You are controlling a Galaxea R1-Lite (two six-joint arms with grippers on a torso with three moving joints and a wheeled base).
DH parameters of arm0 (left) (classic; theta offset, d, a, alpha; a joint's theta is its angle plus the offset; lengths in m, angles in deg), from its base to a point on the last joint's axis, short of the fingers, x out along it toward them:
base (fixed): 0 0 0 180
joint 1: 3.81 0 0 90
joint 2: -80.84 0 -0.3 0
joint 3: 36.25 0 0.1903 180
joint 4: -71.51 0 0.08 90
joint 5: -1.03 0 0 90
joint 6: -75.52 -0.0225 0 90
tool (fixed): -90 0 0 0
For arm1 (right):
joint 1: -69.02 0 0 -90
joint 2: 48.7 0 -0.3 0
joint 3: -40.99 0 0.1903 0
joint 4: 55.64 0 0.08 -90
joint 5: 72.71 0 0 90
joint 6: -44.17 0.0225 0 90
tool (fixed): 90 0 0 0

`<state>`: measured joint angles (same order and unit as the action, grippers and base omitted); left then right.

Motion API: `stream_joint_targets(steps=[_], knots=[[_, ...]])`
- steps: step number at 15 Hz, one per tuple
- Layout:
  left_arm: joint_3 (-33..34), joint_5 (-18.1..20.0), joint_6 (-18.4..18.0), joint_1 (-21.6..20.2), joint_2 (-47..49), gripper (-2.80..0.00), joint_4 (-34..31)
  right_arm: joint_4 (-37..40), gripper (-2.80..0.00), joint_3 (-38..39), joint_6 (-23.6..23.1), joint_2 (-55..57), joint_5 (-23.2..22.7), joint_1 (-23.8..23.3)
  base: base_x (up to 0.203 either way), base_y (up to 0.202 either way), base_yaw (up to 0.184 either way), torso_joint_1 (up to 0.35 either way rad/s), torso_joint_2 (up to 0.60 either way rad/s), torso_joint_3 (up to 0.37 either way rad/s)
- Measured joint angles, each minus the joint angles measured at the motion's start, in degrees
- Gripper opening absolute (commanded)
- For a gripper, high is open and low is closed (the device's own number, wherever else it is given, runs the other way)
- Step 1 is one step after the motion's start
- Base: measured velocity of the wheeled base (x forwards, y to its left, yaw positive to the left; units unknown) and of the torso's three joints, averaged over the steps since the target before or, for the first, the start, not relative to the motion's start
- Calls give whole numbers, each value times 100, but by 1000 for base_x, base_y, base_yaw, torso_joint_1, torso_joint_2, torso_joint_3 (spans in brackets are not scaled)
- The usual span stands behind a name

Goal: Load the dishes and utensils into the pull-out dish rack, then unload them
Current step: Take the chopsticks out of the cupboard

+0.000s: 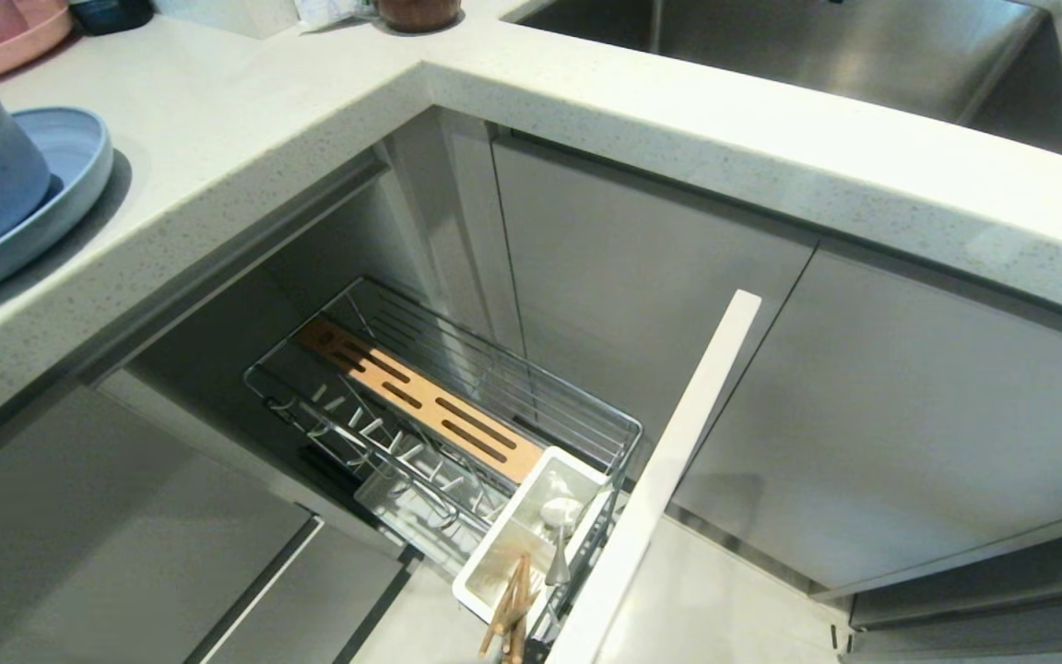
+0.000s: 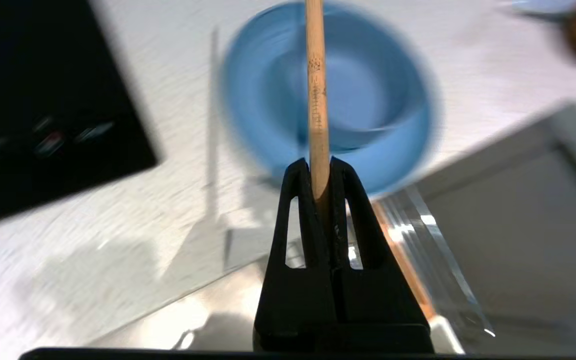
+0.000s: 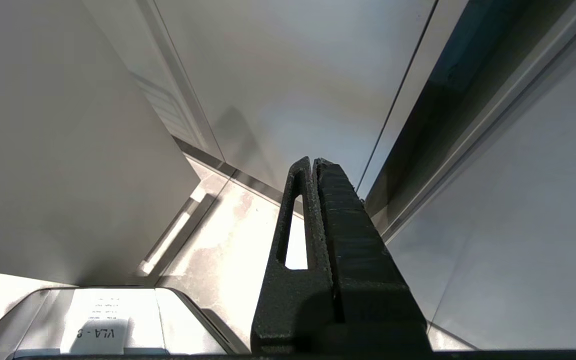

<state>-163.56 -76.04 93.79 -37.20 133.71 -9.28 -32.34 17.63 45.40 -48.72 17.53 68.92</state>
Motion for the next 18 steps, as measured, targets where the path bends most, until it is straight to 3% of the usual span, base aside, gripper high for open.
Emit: stream_joint_targets(steps=[2, 5, 18], knots=[[413, -53, -11, -493, 93, -280, -90, 0, -280, 0, 0, -2, 2, 0, 0, 0, 0, 0, 0, 0], [809, -99, -14, -683, 322, -280, -71, 0, -280, 0, 0, 0, 0, 0, 0, 0, 0, 0, 0, 0], [1194, 474, -2, -524, 904, -280, 605, 0, -280, 0, 0, 0, 2, 0, 0, 0, 0, 0, 0, 0]])
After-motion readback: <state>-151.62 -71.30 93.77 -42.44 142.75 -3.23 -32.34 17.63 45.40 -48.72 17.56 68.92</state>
